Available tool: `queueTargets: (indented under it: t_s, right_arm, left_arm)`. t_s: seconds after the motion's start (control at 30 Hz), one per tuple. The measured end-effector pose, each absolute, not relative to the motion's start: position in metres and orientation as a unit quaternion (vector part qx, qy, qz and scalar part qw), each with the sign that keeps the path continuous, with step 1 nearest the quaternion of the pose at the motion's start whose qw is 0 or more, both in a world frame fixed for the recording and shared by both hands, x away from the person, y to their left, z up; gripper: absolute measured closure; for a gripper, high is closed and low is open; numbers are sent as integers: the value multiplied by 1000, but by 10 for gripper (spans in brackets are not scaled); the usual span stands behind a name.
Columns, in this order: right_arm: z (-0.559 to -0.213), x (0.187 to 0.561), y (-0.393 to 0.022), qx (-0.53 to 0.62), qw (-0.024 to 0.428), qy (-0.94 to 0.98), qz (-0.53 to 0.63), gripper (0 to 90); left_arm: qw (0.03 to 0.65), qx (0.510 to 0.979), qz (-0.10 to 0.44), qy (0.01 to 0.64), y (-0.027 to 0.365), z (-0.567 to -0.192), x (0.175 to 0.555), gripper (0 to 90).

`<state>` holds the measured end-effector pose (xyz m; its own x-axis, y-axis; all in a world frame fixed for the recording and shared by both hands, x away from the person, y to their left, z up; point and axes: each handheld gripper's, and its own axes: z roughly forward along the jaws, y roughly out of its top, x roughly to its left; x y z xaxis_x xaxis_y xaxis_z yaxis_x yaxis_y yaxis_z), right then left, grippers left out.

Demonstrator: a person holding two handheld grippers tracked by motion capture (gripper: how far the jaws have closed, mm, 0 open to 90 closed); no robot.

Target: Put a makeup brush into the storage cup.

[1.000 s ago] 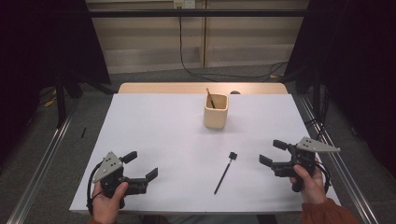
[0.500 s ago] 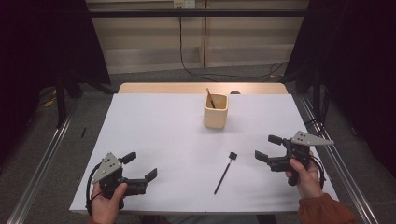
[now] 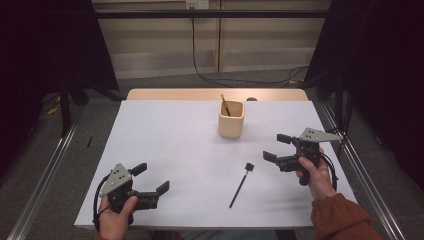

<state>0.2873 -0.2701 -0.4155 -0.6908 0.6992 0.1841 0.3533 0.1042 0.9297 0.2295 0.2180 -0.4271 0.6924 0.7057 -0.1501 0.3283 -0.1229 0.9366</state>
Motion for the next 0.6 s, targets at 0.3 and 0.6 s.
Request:
queueTargets:
  t_s: [0.3, 0.6]
  right_arm:
    - [-413, 303, -263, 355, 151, 731, 563, 63]
    - [-406, 316, -253, 346, 144, 743, 555, 54]
  left_arm:
    - [558, 731, 167, 354, 217, -427, 231, 22]
    - [559, 732, 166, 352, 217, -427, 232, 22]
